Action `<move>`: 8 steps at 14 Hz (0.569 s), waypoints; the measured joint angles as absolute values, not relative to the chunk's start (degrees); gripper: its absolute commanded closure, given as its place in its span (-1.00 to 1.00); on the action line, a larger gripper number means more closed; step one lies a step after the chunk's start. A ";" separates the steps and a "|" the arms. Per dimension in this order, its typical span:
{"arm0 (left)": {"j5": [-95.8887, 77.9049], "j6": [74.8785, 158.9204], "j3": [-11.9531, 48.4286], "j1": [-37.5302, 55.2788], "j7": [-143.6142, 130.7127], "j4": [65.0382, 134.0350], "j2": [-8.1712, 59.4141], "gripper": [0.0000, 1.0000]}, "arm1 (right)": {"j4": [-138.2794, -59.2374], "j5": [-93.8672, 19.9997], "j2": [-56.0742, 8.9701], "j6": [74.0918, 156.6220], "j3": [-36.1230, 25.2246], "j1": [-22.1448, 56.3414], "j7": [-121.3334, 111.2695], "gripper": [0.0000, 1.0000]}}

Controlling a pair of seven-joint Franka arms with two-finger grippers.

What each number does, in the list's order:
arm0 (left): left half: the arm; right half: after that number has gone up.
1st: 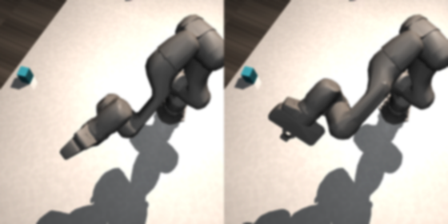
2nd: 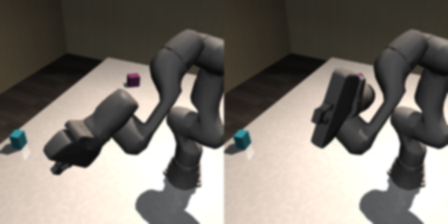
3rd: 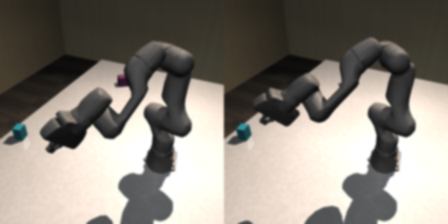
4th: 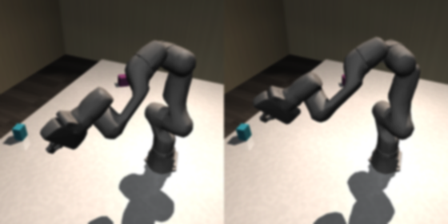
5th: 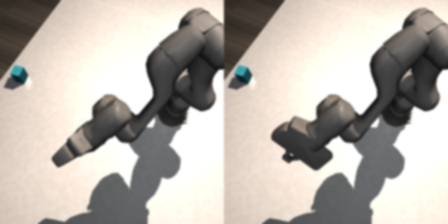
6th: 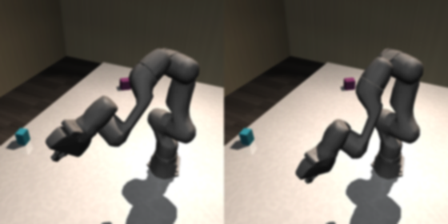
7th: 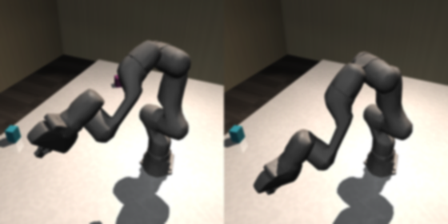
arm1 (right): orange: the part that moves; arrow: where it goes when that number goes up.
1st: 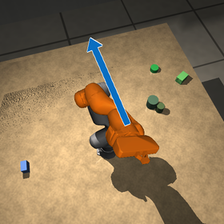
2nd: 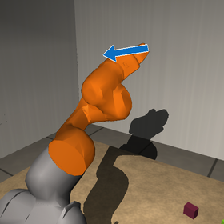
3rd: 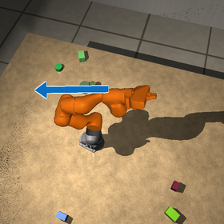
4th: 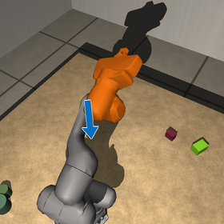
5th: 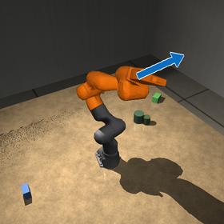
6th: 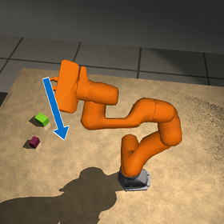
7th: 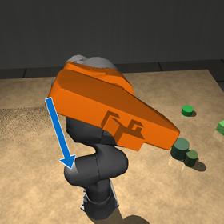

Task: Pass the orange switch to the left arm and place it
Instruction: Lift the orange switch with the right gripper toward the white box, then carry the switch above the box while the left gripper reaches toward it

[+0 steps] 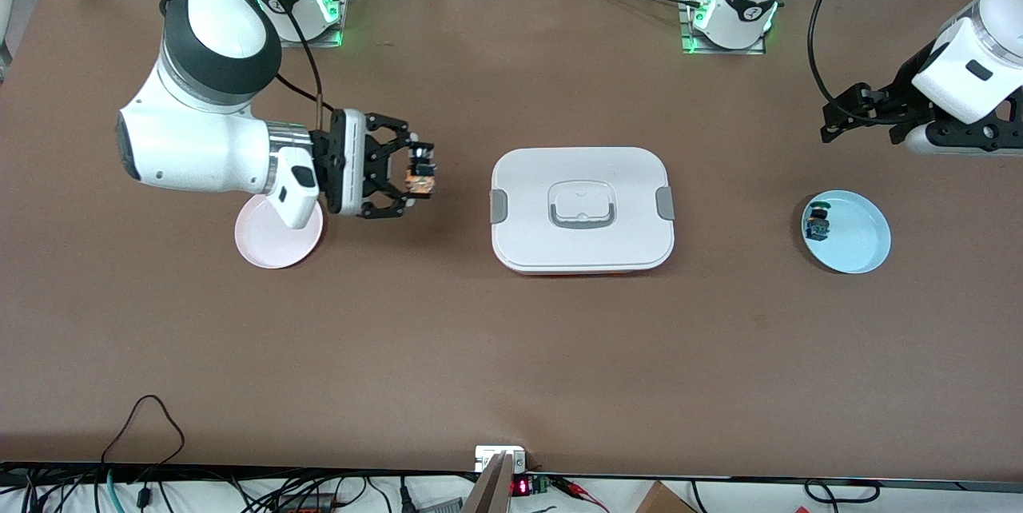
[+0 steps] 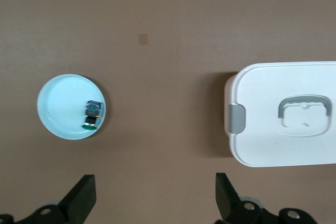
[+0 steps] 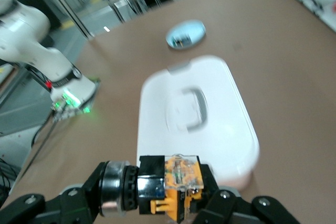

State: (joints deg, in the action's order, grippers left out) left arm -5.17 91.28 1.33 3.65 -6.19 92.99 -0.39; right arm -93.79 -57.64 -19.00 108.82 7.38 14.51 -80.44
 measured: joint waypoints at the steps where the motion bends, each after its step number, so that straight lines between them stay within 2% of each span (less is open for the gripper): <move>1: -8.24 90.35 1.33 3.55 -6.18 93.02 0.20 -1.00 | -93.80 -61.91 -19.37 108.81 7.38 15.21 -83.83 1.00; 4: -19.11 85.45 1.28 1.29 -6.19 93.03 3.73 -1.00 | -93.83 -75.16 -20.83 109.70 7.41 17.81 -93.79 1.00; 8: -36.88 77.44 1.10 -4.35 -5.37 93.05 9.84 -1.00 | -93.75 -88.78 -22.93 117.22 7.44 23.00 -101.92 1.00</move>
State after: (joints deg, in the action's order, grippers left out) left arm -36.88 77.44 1.10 -4.35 -5.37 93.05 9.84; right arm -93.75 -88.78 -22.93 117.22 7.44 23.00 -101.92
